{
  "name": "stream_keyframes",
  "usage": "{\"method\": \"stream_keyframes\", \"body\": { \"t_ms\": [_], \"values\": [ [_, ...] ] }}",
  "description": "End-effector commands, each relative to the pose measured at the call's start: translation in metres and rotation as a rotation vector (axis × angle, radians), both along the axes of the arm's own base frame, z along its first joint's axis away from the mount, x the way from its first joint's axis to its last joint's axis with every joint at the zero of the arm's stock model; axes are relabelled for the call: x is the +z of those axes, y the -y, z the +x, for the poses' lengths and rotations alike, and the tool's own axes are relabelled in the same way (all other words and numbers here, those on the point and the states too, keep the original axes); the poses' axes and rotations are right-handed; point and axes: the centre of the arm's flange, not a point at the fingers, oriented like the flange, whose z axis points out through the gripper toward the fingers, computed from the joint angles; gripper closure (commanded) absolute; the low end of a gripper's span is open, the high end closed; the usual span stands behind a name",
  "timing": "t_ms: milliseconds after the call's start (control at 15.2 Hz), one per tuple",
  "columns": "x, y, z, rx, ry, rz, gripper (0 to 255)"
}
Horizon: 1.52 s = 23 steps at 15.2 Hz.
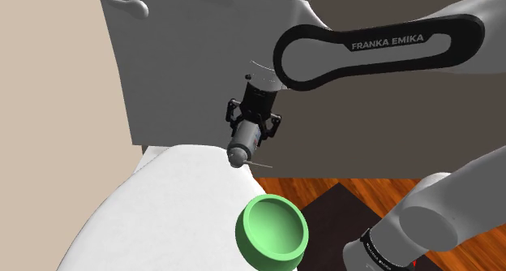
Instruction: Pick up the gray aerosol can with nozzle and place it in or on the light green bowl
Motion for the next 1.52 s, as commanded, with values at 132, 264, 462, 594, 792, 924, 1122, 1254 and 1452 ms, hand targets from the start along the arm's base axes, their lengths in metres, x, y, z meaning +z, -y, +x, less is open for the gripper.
{"method": "stream_keyframes", "body": {
  "t_ms": [132,264,462,594,792,924,1122,1254,1452],
  "values": [
    [0.022,0.001,0.000,0.000,0.000,0.000,255],
    [0.024,-0.003,-0.012,0.000,0.000,0.000,255],
    [0.025,-0.015,-0.050,0.000,0.000,0.000,255],
    [0.026,-0.023,-0.075,0.000,0.000,0.000,255],
    [0.028,-0.035,-0.113,0.000,0.000,0.000,255],
    [0.029,-0.042,-0.138,0.000,0.000,0.000,255],
    [0.030,-0.056,-0.180,0.000,0.000,0.000,255],
    [0.019,-0.056,-0.180,0.000,0.000,0.000,255],
    [0.004,-0.056,-0.180,0.000,0.000,0.000,255]
  ]
}}
